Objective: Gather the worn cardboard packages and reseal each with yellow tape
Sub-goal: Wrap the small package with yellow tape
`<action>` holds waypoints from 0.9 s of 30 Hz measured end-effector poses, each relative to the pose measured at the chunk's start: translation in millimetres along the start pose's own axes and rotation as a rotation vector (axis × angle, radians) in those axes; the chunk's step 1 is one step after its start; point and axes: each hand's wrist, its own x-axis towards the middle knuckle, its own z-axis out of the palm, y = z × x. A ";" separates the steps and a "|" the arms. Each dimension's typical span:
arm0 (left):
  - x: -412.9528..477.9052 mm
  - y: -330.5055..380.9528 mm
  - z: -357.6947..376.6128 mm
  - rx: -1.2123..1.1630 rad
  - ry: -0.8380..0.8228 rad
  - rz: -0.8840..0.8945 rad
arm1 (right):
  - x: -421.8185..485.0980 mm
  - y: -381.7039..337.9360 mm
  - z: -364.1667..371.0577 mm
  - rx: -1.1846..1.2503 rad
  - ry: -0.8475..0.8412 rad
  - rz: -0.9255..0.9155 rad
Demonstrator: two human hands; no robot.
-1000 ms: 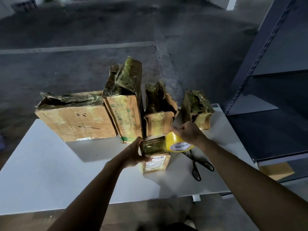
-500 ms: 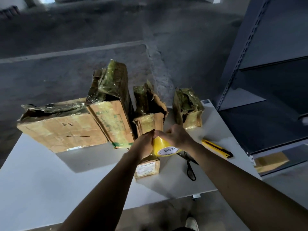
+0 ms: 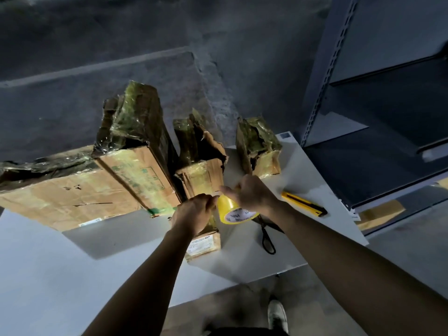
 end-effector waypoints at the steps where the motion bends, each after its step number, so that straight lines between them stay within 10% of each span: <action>1: -1.7 2.7 -0.7 0.037 -0.003 0.001 | 1.2 4.3 2.7 -0.015 -0.020 0.017; 14: 10.1 2.0 5.8 0.035 0.104 0.137 | -2.3 39.9 29.7 0.147 -0.094 0.093; 27: 18.9 12.6 -18.9 -0.163 -0.416 0.179 | -10.5 50.0 23.2 0.185 0.004 0.171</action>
